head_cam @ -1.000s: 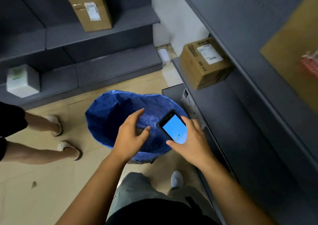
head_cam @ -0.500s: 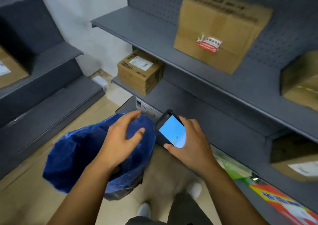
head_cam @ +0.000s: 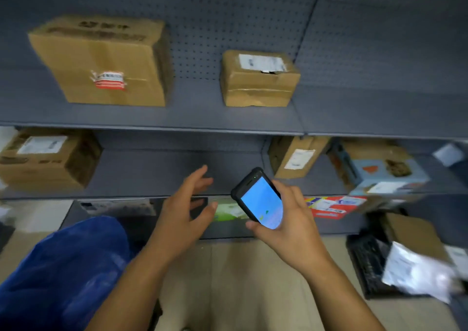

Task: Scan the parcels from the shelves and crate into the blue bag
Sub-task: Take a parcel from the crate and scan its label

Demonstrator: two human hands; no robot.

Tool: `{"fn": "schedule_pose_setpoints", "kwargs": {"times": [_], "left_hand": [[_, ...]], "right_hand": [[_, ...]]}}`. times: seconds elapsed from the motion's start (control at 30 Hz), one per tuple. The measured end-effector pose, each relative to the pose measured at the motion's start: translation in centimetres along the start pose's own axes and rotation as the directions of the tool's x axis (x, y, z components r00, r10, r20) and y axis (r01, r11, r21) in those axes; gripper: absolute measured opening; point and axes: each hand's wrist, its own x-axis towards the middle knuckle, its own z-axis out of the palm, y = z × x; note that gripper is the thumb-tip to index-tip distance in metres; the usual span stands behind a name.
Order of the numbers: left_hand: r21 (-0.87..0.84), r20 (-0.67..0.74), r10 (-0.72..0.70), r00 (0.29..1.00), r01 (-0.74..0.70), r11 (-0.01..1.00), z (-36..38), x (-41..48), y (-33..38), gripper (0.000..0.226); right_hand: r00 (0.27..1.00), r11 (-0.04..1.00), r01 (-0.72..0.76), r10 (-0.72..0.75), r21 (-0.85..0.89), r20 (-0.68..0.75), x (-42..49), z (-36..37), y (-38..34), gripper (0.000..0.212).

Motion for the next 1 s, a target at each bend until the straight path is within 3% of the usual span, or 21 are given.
{"fn": "schedule_pose_setpoints", "kwargs": {"times": [0.2,0.33,0.43,0.53,0.8,1.0], "left_hand": [[0.001,0.249,0.071,0.966,-0.074,0.997,14.4,1.8,5.4,0.062],[0.018,0.403,0.146,0.904,-0.167,0.986,23.4,1.6,9.5,0.047],[-0.003,0.507,0.184,0.842,-0.211,0.977,29.8,1.2,12.3,0.049],[-0.047,0.59,0.203,0.781,-0.218,0.975,35.4,0.6,14.4,0.047],[-0.047,0.757,0.178,0.628,-0.219,0.975,45.0,1.2,16.4,0.049],[-0.043,0.822,0.181,0.54,-0.259,0.965,50.9,5.2,16.2,0.049]], "right_hand": [[0.971,0.985,-0.174,0.174,0.019,-0.166,-5.8,-8.9,10.2,0.084],[0.918,0.959,-0.277,0.281,0.053,-0.28,-10.5,-13.8,16.1,0.085],[0.868,0.935,-0.349,0.348,0.063,-0.355,-14.3,-17.2,20.1,0.086],[0.792,0.896,-0.429,0.436,0.119,-0.427,-18.1,-20.2,23.7,0.086],[0.501,0.722,-0.605,0.674,0.337,-0.543,-24.0,-23.6,31.3,0.088],[0.414,0.649,-0.654,0.736,0.387,-0.535,-22.2,-24.4,35.0,0.084]]}}
